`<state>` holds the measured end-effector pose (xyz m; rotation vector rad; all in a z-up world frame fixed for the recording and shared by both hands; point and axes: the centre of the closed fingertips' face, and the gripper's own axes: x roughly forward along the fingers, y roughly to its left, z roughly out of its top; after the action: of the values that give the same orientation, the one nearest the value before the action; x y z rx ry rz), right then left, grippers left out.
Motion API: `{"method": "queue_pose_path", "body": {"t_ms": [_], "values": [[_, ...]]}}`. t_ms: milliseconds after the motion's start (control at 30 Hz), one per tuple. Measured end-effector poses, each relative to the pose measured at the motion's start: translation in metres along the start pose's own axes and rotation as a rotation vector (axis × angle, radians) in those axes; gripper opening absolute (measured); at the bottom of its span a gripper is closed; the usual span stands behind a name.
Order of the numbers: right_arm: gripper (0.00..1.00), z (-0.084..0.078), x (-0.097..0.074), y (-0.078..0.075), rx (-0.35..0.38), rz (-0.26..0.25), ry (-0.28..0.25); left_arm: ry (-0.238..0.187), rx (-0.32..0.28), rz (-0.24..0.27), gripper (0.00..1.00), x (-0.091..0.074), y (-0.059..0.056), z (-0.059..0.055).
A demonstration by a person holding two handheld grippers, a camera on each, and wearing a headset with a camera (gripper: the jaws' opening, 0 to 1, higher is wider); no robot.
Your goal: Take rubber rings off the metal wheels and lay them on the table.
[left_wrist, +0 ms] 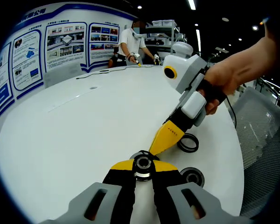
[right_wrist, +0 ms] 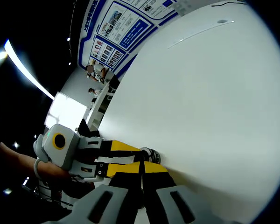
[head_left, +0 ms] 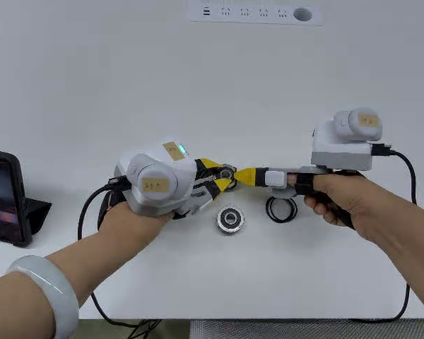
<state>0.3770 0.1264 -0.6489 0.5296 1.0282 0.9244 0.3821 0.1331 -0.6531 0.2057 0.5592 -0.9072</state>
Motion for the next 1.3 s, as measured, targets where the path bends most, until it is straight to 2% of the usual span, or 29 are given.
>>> {"method": "queue_pose_path", "body": {"t_ms": [167, 233, 267, 300, 367, 767, 1167, 1300], "values": [[0.01, 0.002, 0.001, 0.005, 0.003, 0.017, -0.009, 0.000, 0.000, -0.001, 0.13, 0.000, 0.000, 0.000], [0.01, 0.001, 0.002, 0.013, 0.004, 0.051, -0.003, 0.000, 0.000, -0.001, 0.13, 0.000, 0.000, 0.000], [0.01, 0.003, 0.003, 0.018, -0.003, 0.072, -0.016, 0.000, 0.000, -0.001, 0.13, 0.000, 0.000, 0.000], [0.01, 0.008, 0.002, 0.020, 0.022, 0.075, -0.039, 0.001, 0.001, -0.001, 0.13, 0.000, 0.000, 0.000], [0.01, 0.008, 0.002, 0.017, -0.001, 0.055, -0.032, 0.001, 0.001, -0.001, 0.13, 0.000, 0.000, 0.000], [0.02, 0.004, -0.003, 0.001, 0.016, 0.002, -0.029, 0.000, 0.010, -0.008, 0.14, 0.000, -0.001, 0.000], [0.02, 0.001, -0.002, -0.003, 0.019, -0.016, -0.024, -0.004, 0.040, -0.021, 0.18, -0.001, -0.004, 0.001], [0.02, 0.001, -0.003, -0.004, 0.023, -0.020, -0.027, -0.027, 0.050, -0.021, 0.20, -0.003, -0.003, 0.005]]}}
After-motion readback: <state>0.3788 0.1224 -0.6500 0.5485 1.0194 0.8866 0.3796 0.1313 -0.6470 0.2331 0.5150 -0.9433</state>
